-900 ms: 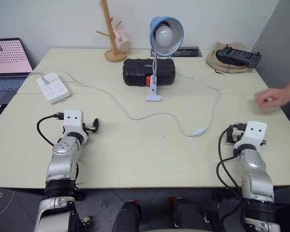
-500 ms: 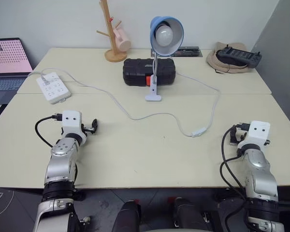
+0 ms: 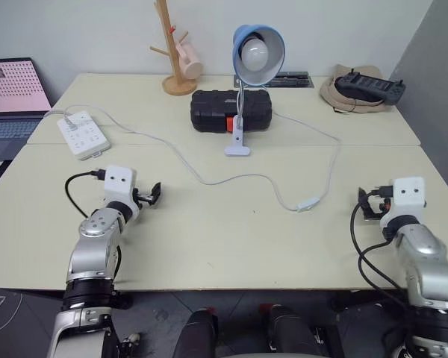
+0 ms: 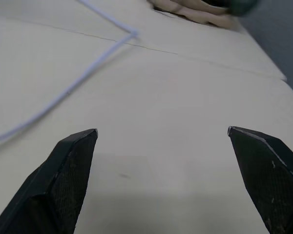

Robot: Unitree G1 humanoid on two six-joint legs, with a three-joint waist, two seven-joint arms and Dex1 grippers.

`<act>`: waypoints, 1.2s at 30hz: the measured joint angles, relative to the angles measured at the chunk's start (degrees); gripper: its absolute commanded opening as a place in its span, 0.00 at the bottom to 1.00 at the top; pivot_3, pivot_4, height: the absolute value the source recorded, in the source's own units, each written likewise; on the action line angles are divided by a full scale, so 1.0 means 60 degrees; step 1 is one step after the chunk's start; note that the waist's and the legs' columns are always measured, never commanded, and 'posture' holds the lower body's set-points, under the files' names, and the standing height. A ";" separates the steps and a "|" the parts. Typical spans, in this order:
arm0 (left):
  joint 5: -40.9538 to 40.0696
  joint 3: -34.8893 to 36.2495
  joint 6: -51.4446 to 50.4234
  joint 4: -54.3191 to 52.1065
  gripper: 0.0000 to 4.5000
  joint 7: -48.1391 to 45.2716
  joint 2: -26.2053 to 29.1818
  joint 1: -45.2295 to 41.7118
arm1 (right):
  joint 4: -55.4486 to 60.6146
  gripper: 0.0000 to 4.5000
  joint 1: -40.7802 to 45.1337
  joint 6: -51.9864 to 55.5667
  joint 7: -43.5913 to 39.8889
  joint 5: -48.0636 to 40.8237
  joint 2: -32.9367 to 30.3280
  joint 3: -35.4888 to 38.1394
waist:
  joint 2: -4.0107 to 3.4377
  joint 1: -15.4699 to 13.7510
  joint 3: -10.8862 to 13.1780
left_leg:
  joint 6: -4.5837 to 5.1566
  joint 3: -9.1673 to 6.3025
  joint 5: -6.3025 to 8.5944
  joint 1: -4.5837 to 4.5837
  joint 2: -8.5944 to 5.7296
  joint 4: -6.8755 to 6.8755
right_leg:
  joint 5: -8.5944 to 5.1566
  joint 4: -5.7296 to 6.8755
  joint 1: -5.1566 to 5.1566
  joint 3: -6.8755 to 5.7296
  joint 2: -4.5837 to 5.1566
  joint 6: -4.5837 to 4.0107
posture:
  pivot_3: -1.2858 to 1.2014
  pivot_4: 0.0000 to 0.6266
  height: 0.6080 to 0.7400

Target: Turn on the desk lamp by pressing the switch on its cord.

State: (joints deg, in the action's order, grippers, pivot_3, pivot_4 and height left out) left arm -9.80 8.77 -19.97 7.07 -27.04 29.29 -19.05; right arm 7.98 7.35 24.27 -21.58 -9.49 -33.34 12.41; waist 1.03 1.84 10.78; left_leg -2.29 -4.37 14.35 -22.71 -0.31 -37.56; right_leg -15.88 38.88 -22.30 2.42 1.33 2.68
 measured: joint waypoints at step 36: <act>-0.2340 -0.2887 -0.0514 -0.4483 1.00 -0.6448 0.1839 -0.0045 | -0.9535 0.92 0.6648 -0.8575 -1.0099 0.2100 -0.1409 -0.4723 | -0.0004 0.0007 0.0056 | 0.0000 0.0007 -0.0002 0.0032 0.0014 0.0062 | -0.0004 -0.0018 0.0002 0.0004 -0.0001 -0.0033 | 0.52 0.24 1.00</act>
State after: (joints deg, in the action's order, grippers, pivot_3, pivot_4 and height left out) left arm -23.84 -8.55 -23.05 -19.83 -65.73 40.32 -19.32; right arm -49.23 47.24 -27.18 -82.17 3.10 -41.79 -15.93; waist 1.01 1.88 11.12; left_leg -2.30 -4.32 14.33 -22.52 -0.23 -37.19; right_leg -15.90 38.77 -22.29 2.44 1.33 2.48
